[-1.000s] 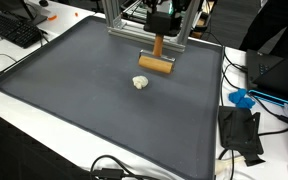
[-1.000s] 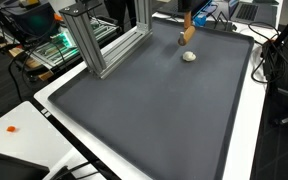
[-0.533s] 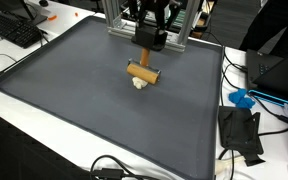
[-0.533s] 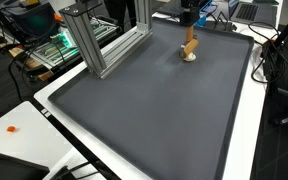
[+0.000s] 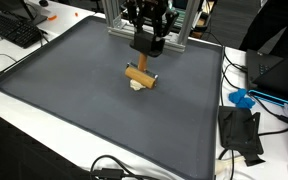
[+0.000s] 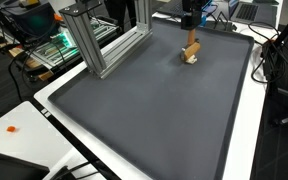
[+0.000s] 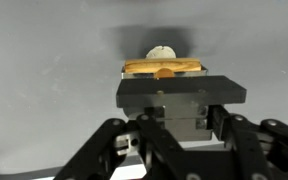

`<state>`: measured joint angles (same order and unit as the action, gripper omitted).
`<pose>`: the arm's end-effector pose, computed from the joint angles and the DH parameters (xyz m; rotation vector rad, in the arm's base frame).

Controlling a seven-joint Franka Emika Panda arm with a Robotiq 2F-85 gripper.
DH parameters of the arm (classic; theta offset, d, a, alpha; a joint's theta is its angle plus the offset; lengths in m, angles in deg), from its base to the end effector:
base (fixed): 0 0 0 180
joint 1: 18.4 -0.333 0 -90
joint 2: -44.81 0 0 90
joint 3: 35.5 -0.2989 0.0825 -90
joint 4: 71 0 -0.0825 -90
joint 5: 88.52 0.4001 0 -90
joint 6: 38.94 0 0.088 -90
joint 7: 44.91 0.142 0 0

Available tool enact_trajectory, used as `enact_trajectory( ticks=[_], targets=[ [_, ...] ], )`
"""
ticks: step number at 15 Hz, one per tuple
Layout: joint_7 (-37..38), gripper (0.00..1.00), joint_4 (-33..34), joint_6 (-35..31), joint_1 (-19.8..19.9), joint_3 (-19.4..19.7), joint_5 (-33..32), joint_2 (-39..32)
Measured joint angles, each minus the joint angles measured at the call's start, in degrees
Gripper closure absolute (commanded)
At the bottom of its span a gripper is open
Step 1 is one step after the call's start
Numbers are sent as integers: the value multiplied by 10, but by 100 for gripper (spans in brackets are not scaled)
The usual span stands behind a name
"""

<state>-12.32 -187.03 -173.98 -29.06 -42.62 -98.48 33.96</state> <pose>0.5874 0.1806 0.3100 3.0845 -0.2289 0.2743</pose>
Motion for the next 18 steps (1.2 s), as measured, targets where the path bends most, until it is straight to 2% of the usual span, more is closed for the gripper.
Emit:
enact_trajectory(
  ticks=[12,15,18],
  targets=[
    [73,71,1,-54,-20,24,-49,-24],
    [55,71,3,-46,-20,24,-39,-24],
    [5,71,8,-26,-18,23,-14,-22]
  ],
)
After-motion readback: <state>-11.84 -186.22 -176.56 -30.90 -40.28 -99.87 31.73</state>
